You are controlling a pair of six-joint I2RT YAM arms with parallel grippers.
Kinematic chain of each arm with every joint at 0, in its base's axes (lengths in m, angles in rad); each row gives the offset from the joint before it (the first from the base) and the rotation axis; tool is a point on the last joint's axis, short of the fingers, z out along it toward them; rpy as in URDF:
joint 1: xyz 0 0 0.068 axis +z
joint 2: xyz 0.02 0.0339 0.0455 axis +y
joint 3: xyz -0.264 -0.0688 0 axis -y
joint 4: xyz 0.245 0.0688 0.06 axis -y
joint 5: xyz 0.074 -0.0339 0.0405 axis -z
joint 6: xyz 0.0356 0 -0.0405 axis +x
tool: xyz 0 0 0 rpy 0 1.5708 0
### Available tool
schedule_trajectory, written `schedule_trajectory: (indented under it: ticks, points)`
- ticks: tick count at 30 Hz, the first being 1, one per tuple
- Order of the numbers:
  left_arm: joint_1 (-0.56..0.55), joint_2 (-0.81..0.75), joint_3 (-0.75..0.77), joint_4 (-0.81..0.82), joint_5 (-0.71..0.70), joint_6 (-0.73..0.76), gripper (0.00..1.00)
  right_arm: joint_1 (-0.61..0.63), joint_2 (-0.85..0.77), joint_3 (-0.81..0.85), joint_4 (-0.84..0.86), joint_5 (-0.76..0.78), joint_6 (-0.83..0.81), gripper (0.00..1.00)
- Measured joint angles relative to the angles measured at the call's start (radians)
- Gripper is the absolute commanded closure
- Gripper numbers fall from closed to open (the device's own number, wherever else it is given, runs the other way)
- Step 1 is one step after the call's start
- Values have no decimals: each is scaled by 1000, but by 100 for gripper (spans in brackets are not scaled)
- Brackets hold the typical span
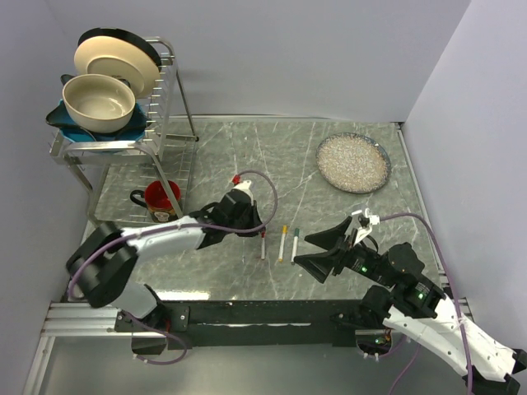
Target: Insert the pens into the pen caps
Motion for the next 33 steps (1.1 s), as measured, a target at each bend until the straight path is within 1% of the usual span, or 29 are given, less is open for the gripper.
schedule_trajectory:
  ticks: [2, 5, 9, 11, 14, 15, 18, 19, 21, 23, 24, 26, 27, 33]
  points:
    - [13, 58, 24, 4, 20, -1, 99, 0, 7, 0, 2, -13, 10, 0]
    - [24, 122, 77, 3, 45, 0, 94, 0, 13, 0, 11, -27, 24, 0]
    - [34, 192, 152, -1, 60, 0, 79, 0, 22, 0, 13, -35, 33, 0]
    - [39, 206, 167, -6, 66, -1, 75, 0, 27, 0, 10, -34, 35, 0]
    - [48, 207, 169, -37, 65, -2, 60, 0, 27, 0, -3, -22, 37, 0]
    - [50, 207, 171, -51, 65, 0, 52, 0, 27, 0, -8, -15, 39, 0]
    - [55, 192, 179, -100, 59, 2, 44, 0, 27, 0, -17, -1, 49, 0]
    - [56, 176, 179, -115, 58, 1, 43, 0, 27, 0, -19, 5, 54, 0]
    - [57, 114, 174, -137, 55, 0, 39, 0, 28, 3, -22, 14, 62, 0]
    - [58, 18, 162, -145, 55, 2, 27, 0, 29, 7, -24, 23, 68, 0]
    - [58, -27, 157, -146, 55, 5, 17, 0, 31, 9, -27, 29, 72, 0]
    - [58, -155, 132, -138, 57, 23, 8, 0, 38, 11, -40, 56, 84, 0]
    - [58, -225, 115, -127, 59, 29, 1, 0, 42, 11, -52, 73, 90, 0]
    - [58, -613, -24, -69, 82, 88, 1, 0, 91, 44, -173, 223, 141, 0]
